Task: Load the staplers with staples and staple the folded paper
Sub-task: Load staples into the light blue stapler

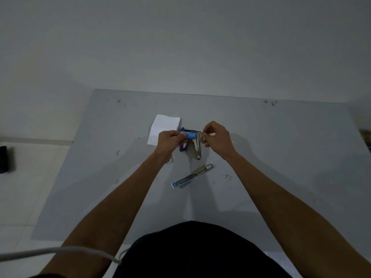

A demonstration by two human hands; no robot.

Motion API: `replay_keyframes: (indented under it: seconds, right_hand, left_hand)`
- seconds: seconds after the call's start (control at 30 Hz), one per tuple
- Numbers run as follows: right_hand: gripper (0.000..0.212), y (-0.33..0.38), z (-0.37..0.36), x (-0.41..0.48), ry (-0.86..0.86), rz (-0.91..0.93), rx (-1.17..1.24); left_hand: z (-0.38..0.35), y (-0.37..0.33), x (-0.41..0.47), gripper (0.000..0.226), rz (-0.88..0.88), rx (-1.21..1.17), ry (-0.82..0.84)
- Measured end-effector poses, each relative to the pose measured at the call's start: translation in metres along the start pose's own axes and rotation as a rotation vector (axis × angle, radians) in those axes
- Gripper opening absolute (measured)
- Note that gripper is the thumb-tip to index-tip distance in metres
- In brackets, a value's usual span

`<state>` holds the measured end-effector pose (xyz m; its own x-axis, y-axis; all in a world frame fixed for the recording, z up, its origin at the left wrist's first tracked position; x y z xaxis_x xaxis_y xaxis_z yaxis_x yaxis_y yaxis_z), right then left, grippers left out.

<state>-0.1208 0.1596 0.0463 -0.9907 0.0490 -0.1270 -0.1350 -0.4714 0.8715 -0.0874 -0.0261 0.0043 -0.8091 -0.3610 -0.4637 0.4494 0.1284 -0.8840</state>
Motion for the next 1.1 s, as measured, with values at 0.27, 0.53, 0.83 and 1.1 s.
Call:
replay_keyframes:
  seconds: [0.27, 0.53, 0.83, 1.1]
  right_hand:
    - [0.01, 0.01, 0.005, 0.002, -0.149, 0.097, -0.236]
    - [0.013, -0.004, -0.003, 0.01, -0.129, -0.11, -0.283]
    - [0.011, -0.026, 0.017, 0.003, -0.307, -0.374, 0.378]
    - [0.01, -0.043, -0.008, -0.013, -0.088, -0.621, 0.851]
  left_hand:
    - [-0.005, -0.003, 0.0, 0.005, -0.028, 0.005, -0.003]
    - [-0.01, -0.009, -0.006, 0.01, -0.071, 0.049, -0.01]
    - [-0.003, -0.006, -0.001, 0.005, 0.007, -0.016, -0.037]
    - [-0.008, -0.01, -0.004, 0.007, 0.031, -0.09, -0.005]
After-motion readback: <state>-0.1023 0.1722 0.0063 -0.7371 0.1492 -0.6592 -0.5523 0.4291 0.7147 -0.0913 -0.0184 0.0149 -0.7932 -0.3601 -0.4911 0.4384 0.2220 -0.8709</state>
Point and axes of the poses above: each hand's wrist, its own x-axis towards the middle knuckle, its own z-axis out of the back of the hand, y = z × x, the point moved 9 cm from there along x, towards the middle knuckle, and after that the axes turned 7 degrees about -y, right-handed, at the moved point
